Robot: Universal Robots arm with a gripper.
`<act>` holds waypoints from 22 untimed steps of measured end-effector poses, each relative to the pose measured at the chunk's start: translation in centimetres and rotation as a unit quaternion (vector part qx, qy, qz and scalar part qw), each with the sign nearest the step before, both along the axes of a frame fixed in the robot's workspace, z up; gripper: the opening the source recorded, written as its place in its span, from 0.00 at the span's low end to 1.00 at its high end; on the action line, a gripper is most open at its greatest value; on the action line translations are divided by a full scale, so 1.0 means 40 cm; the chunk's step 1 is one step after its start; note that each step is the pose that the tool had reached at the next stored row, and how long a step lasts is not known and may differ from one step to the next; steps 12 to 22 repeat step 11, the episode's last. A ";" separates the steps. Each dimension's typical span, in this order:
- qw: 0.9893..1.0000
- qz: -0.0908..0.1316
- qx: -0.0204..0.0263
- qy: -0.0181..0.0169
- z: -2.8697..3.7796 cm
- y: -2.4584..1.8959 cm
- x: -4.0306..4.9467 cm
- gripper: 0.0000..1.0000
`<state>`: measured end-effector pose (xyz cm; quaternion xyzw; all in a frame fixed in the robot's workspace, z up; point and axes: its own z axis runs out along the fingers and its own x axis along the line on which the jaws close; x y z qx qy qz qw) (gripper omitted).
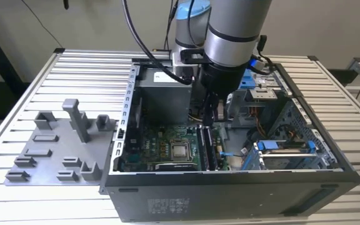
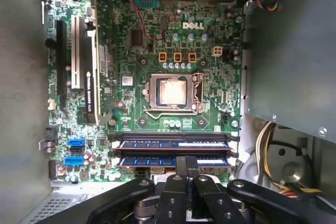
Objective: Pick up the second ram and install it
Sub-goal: 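Press down the second ram until it locks into place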
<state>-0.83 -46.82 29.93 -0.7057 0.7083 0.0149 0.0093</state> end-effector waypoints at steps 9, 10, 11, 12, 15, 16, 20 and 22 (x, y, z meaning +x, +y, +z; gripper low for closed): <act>1.000 0.000 0.000 0.002 0.034 0.000 0.000 0.11; 1.000 0.000 0.000 0.002 0.034 0.000 0.000 0.11; 1.000 0.000 0.000 0.002 0.034 0.000 0.000 0.11; 1.000 0.000 0.000 0.002 0.034 0.000 0.000 0.11; 1.000 0.000 0.000 0.002 0.034 0.000 0.000 0.11; 1.000 0.000 0.000 0.002 0.034 0.000 0.000 0.11; 1.000 0.000 0.000 0.002 0.034 0.000 0.000 0.11; 1.000 0.000 0.000 0.002 0.034 0.000 0.000 0.11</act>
